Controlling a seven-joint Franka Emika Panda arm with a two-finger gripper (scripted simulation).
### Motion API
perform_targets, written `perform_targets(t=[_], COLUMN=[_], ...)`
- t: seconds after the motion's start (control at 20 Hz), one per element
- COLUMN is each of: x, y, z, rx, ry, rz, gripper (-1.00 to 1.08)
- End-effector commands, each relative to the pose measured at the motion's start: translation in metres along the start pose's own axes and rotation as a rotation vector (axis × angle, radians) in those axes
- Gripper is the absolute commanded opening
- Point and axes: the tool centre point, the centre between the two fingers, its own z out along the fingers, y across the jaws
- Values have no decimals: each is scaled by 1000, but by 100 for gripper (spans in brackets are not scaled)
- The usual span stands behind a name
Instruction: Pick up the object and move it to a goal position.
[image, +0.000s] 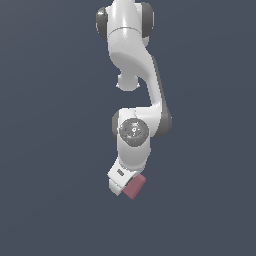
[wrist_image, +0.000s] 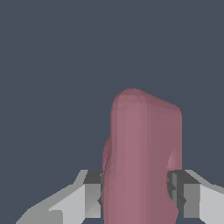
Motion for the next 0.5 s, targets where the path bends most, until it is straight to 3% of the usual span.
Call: perform_targets(t=[0.0,0.45], x=[-5,0], y=[1,0], z=[6,-3], rx=[4,-2], ry=[-7,1], rz=[5,1], gripper=[-100,-100])
